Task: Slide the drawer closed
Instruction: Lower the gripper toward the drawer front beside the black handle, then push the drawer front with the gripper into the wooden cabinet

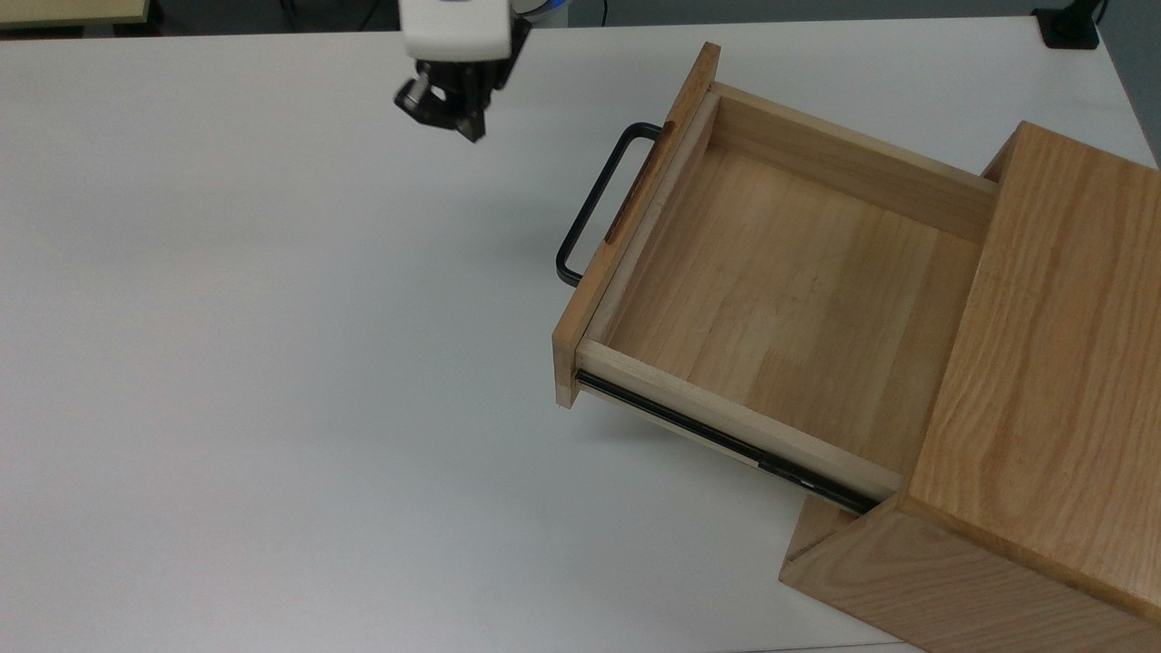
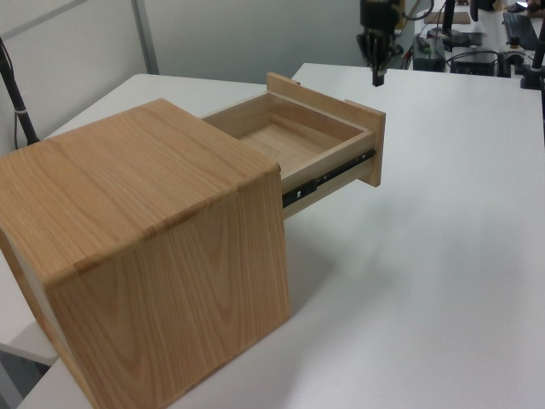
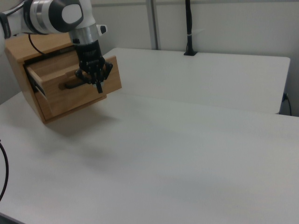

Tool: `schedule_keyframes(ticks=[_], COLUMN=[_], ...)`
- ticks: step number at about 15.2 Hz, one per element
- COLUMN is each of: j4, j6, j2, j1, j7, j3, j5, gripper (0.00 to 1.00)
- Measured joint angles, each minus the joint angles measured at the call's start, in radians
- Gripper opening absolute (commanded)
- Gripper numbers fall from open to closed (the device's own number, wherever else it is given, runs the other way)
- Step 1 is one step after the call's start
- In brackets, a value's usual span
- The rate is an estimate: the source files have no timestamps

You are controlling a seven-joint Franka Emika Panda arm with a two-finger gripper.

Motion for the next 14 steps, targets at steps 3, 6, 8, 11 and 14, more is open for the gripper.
schedule_keyframes(ticks=[3, 6, 8, 11, 14], j4=[0.000, 0.009, 0.036, 0.053, 0.056], j6=[0.057, 0.124, 0.154, 0.183, 0.267], j2=[0.035, 0.073, 0.098, 0.110, 0.133], j1=[0.025, 0.052, 0.081, 0.132, 0.186], j7=[0.000, 0.002, 0.007, 0.030, 0.095], j3=[0.000, 0.001, 0.002, 0.003, 0.008], j5=[0.000, 0.000, 0.010, 0.019, 0.020], gripper=[0.00, 0.00, 0.00, 0.00, 0.00])
